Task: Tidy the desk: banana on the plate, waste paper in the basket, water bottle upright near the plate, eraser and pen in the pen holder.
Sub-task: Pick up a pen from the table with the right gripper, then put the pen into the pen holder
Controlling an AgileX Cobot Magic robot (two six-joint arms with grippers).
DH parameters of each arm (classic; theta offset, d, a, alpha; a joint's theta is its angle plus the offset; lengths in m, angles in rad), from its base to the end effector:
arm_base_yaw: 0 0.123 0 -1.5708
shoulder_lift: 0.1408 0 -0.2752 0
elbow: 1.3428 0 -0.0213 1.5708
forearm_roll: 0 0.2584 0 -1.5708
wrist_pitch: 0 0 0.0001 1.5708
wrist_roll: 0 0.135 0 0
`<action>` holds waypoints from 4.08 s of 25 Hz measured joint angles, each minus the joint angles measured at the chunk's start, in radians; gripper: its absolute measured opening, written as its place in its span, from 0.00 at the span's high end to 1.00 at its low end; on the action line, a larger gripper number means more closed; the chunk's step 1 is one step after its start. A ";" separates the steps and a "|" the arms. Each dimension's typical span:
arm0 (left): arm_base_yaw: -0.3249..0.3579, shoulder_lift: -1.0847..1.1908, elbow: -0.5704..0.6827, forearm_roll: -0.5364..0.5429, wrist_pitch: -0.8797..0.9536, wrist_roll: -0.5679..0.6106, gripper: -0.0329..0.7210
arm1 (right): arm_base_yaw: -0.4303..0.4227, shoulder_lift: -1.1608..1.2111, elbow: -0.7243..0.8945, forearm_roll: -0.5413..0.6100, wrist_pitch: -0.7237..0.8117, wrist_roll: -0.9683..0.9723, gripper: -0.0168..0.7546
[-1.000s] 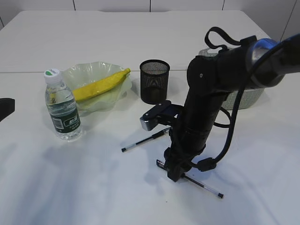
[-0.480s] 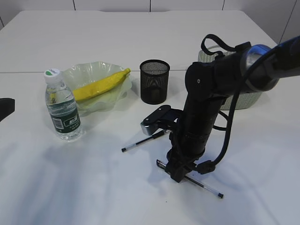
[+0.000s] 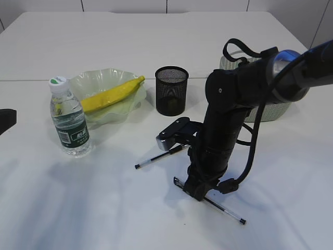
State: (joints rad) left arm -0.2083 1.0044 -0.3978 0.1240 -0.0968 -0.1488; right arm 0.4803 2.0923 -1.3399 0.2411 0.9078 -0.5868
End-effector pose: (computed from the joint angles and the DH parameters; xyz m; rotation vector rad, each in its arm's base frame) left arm 0.2387 -0.0521 0.2083 0.1901 1.9887 -0.1624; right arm 0.3316 0.2014 0.0647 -1.3822 2.7967 0.2965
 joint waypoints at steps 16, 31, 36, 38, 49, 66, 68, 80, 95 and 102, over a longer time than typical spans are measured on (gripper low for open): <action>0.000 0.000 0.000 0.000 0.000 0.000 0.28 | 0.000 -0.062 0.000 0.000 0.022 0.000 0.92; 0.000 0.000 0.000 0.000 0.000 0.000 0.28 | 0.000 -0.276 0.000 0.026 -0.026 0.000 0.92; 0.000 0.000 0.000 0.000 0.000 0.000 0.28 | 0.000 -0.307 0.000 0.032 -0.076 0.002 0.92; 0.000 0.000 0.000 0.000 0.000 0.000 0.28 | 0.000 -0.315 0.001 0.032 -0.105 0.002 0.92; 0.000 0.000 0.000 0.009 0.000 0.000 0.28 | 0.000 -0.332 0.001 0.034 -0.278 0.002 0.92; 0.000 0.000 0.000 0.021 0.000 0.000 0.28 | 0.000 -0.332 0.002 0.053 -0.626 0.014 0.92; 0.000 0.000 0.000 0.021 0.000 0.000 0.28 | 0.000 -0.332 0.002 0.057 -0.666 0.014 0.92; 0.000 0.000 0.000 0.021 0.000 0.000 0.28 | 0.000 -0.332 0.002 0.111 -0.908 0.016 0.92; 0.000 0.000 0.000 0.021 0.000 0.000 0.28 | -0.023 -0.252 0.002 0.124 -1.074 0.018 0.92; 0.000 0.006 0.000 0.021 0.000 0.000 0.28 | -0.038 -0.208 0.002 0.122 -1.131 0.056 0.92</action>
State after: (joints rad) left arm -0.2083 1.0106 -0.3978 0.1454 -0.0968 -0.1488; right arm 0.4425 1.8847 -1.3375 0.3631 -0.2237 -0.5312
